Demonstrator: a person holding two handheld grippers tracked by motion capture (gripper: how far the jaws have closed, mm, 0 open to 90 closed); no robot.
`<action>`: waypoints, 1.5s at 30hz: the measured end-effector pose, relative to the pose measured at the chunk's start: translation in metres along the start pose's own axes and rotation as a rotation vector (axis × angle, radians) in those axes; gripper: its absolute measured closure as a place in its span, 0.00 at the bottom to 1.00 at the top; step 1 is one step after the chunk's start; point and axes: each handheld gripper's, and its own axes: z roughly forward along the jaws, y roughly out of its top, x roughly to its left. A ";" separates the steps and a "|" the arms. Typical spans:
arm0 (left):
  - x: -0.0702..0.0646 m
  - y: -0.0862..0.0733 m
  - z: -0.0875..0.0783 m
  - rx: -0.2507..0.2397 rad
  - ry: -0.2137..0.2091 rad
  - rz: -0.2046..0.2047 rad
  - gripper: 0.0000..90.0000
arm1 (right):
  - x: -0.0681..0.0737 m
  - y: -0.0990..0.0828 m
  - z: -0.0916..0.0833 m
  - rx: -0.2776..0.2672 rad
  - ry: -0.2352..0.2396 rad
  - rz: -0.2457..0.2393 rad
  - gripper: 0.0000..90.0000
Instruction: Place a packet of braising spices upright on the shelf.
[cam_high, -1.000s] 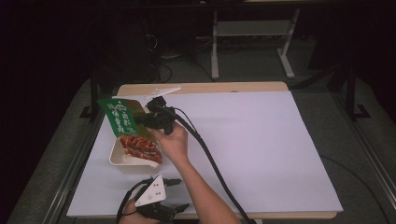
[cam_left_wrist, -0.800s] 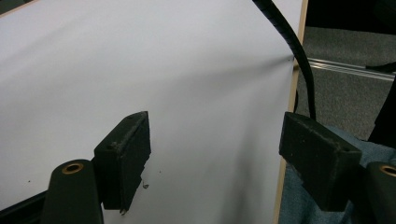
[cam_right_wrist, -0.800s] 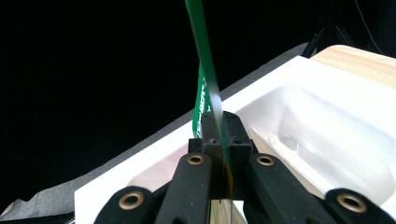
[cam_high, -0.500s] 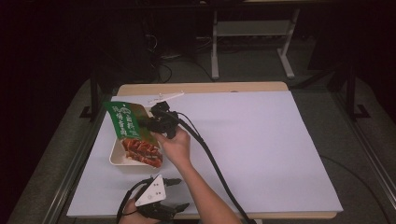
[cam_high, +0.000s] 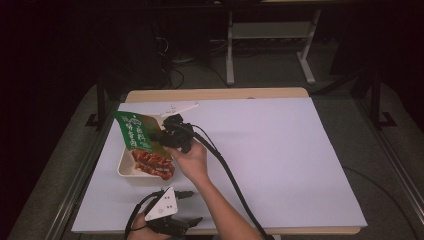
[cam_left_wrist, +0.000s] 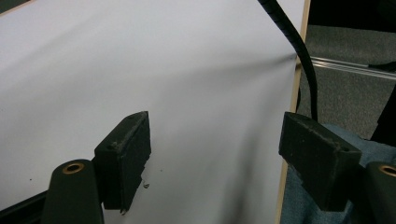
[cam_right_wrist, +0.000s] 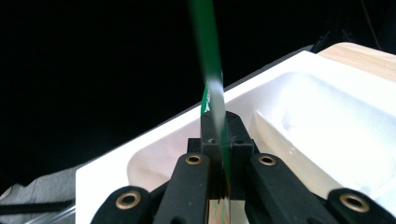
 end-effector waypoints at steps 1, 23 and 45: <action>0.000 0.000 0.000 0.002 0.000 0.000 0.28 | 0.001 0.000 -0.001 0.008 -0.001 -0.009 0.98; 0.001 0.000 0.000 0.000 0.004 -0.011 0.26 | -0.013 -0.013 -0.007 0.055 0.012 -0.018 0.94; 0.003 0.000 0.000 -0.004 0.005 -0.023 0.26 | -0.019 -0.010 -0.027 0.108 -0.041 -0.064 0.67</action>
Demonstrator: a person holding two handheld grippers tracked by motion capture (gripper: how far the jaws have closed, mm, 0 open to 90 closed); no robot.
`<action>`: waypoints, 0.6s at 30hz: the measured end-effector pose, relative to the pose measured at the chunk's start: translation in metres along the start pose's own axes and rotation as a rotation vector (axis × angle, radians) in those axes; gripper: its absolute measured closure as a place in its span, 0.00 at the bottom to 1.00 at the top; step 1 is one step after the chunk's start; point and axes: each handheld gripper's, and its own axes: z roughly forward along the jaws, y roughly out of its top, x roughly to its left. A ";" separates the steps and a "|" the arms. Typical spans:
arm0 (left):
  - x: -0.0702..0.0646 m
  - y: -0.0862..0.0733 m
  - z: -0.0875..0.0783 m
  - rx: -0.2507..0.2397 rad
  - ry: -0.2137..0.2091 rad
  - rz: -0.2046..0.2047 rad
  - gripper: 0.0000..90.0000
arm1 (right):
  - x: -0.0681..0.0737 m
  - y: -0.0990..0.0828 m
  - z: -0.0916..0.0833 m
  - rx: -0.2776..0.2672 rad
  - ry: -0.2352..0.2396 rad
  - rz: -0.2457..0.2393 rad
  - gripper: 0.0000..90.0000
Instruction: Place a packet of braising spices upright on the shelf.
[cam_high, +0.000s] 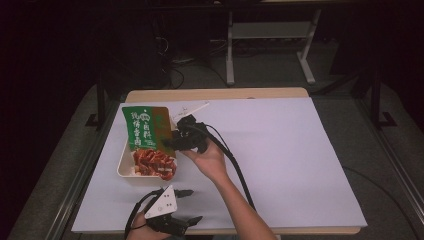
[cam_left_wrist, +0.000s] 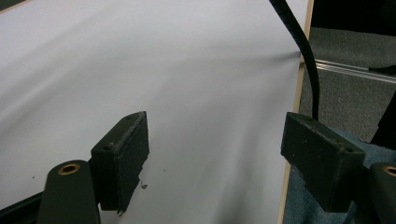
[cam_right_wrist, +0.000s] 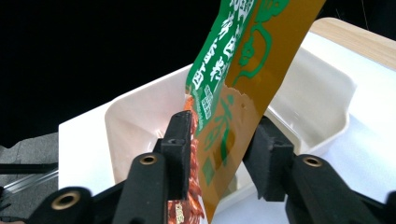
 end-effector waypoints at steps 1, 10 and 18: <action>0.000 0.000 0.000 0.001 0.000 -0.001 0.26 | -0.001 0.000 -0.001 0.003 0.002 -0.003 0.67; 0.001 0.000 0.000 -0.001 0.001 -0.009 0.26 | -0.006 -0.002 -0.004 0.013 -0.015 0.009 0.66; 0.001 0.000 0.000 -0.002 0.003 -0.003 0.26 | -0.010 -0.002 -0.004 0.012 -0.016 0.019 0.66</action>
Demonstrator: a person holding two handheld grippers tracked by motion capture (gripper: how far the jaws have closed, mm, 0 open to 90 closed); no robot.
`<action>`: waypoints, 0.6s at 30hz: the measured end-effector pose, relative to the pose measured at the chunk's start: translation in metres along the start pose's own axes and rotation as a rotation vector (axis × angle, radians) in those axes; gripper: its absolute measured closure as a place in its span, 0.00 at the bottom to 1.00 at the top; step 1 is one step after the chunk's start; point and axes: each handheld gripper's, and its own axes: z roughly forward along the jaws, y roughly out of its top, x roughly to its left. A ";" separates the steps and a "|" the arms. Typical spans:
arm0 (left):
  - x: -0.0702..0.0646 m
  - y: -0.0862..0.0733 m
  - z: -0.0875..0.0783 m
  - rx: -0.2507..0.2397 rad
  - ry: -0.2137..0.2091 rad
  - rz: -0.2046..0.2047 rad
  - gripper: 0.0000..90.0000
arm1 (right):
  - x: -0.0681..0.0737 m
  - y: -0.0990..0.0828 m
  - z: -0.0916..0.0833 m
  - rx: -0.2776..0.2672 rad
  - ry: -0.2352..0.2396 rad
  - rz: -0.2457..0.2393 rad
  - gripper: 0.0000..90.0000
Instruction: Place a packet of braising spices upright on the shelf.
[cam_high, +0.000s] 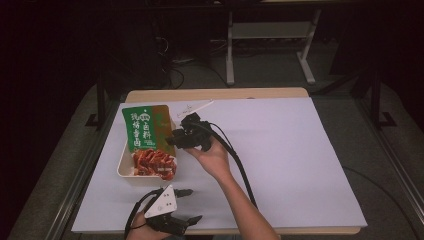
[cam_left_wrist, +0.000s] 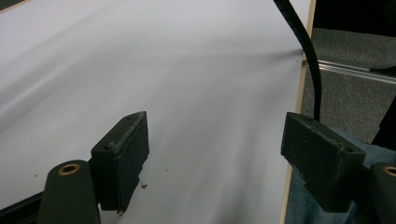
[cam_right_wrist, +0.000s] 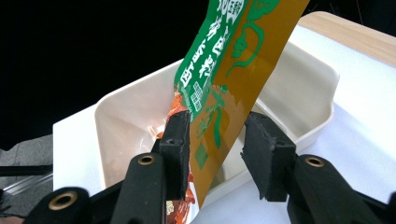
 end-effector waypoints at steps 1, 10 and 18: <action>0.000 0.000 0.000 0.001 0.000 0.000 0.26 | -0.001 0.000 0.000 0.003 -0.001 0.003 0.66; 0.001 0.000 0.000 0.002 0.001 0.002 0.26 | -0.006 -0.004 -0.011 0.005 -0.009 0.019 0.63; 0.003 0.000 0.000 0.010 0.005 0.018 0.25 | -0.012 -0.010 -0.030 0.001 -0.025 0.027 0.63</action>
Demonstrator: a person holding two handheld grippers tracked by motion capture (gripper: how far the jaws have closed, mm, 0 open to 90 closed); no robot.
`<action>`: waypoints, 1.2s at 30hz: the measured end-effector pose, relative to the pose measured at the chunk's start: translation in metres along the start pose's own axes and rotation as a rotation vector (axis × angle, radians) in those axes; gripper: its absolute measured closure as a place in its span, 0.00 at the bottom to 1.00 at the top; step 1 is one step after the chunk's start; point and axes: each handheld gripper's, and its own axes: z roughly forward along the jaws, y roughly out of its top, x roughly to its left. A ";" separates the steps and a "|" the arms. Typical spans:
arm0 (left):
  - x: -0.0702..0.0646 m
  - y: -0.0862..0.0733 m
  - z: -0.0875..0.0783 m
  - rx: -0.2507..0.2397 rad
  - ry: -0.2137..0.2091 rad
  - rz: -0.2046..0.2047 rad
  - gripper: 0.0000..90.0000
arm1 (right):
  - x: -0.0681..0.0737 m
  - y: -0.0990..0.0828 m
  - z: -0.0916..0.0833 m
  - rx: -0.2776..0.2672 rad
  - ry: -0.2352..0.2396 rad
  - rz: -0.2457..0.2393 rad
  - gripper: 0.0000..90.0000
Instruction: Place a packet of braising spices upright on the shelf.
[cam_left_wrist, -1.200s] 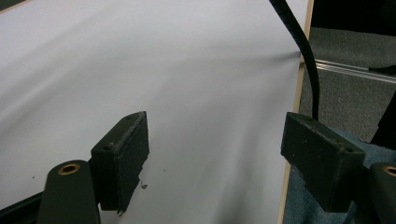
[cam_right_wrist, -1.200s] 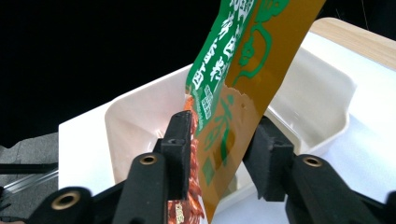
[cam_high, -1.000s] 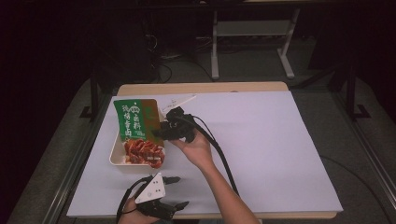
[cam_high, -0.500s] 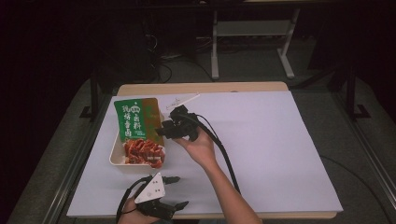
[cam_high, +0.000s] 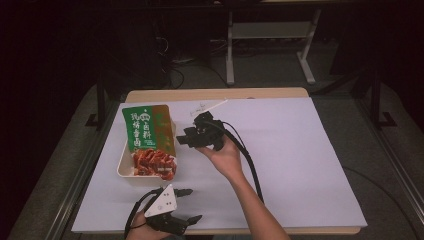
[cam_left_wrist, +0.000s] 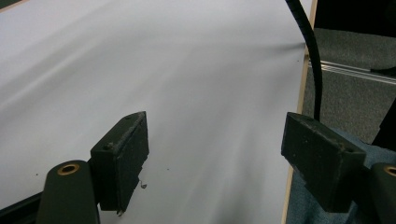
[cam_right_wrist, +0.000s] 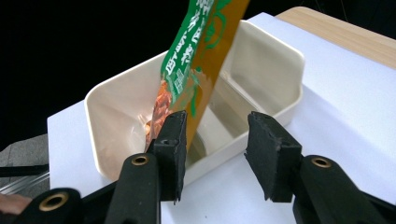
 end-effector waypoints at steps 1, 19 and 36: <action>0.000 0.000 0.000 -0.004 0.000 -0.006 0.26 | -0.001 -0.001 -0.002 0.000 -0.002 0.001 0.62; 0.004 -0.001 -0.002 -0.008 0.012 -0.035 0.25 | -0.017 -0.029 -0.034 0.021 -0.023 0.023 0.52; 0.006 -0.002 -0.003 -0.005 0.024 -0.039 0.25 | -0.025 -0.061 -0.064 0.020 -0.052 0.068 0.48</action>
